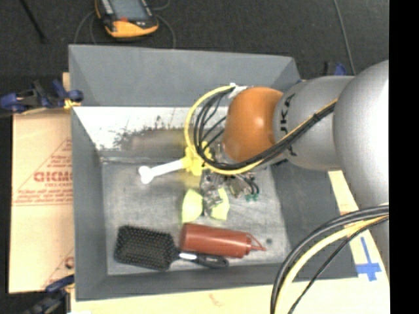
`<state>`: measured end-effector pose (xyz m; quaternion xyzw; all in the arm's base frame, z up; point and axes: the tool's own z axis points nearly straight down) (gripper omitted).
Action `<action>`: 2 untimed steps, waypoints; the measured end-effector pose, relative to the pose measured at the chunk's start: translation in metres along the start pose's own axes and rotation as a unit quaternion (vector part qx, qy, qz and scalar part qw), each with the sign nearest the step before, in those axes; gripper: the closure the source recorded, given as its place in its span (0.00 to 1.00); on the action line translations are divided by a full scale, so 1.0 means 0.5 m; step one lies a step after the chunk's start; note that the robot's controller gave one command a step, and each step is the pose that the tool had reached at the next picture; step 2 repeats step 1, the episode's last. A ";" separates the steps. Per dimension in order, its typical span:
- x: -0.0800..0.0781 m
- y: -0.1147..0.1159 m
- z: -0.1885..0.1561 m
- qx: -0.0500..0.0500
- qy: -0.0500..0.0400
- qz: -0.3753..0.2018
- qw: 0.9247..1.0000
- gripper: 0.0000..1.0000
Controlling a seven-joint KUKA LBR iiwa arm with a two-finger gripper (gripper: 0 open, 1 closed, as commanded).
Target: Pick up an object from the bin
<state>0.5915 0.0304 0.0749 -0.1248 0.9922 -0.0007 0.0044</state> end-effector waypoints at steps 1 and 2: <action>-0.037 -0.026 -0.333 0.001 -0.002 -0.030 1.000 1.00; -0.037 -0.026 -0.333 0.001 -0.002 -0.030 1.000 1.00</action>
Offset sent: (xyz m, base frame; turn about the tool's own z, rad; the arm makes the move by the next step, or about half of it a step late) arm 0.0000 0.0000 0.0000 0.0000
